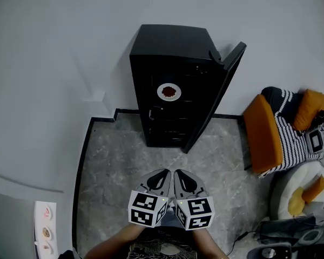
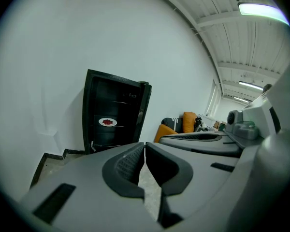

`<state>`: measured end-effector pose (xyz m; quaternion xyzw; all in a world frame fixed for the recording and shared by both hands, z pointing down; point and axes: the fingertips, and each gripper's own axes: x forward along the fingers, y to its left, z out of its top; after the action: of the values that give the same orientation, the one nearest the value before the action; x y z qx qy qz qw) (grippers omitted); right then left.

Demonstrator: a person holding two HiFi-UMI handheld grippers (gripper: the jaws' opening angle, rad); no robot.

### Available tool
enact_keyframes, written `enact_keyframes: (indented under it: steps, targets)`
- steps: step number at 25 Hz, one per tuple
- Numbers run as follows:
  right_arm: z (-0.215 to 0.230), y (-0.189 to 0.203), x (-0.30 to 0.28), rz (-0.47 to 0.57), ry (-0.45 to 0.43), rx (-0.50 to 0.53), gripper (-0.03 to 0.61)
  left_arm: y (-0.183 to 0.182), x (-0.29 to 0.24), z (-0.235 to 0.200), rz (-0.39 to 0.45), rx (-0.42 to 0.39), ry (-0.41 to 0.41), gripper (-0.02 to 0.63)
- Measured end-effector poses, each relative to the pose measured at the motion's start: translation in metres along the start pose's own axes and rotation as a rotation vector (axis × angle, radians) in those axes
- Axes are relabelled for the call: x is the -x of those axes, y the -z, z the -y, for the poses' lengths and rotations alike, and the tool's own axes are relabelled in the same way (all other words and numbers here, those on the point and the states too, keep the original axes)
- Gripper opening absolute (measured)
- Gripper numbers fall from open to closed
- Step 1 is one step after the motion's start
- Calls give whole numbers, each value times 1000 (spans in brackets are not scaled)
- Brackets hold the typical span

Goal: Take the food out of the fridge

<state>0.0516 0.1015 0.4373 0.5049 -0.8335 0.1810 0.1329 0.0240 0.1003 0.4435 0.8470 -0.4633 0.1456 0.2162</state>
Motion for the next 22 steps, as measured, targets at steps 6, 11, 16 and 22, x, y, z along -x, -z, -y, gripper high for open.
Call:
enact_keyframes:
  steps: [6, 11, 16, 22]
  targets:
    - [43, -20, -16, 18, -17, -4, 21, -22, -44, 6, -3, -12, -20, 21]
    - [68, -35, -24, 34, -38, 6, 22, -37, -70, 14, 2, -35, -38, 21]
    - [88, -45, -27, 50, -51, 8, 23, -48, -87, 21, 6, -42, -48, 21]
    - [102, -60, -31, 71, -50, 19, 22, -64, -100, 22, 26, -38, -54, 21]
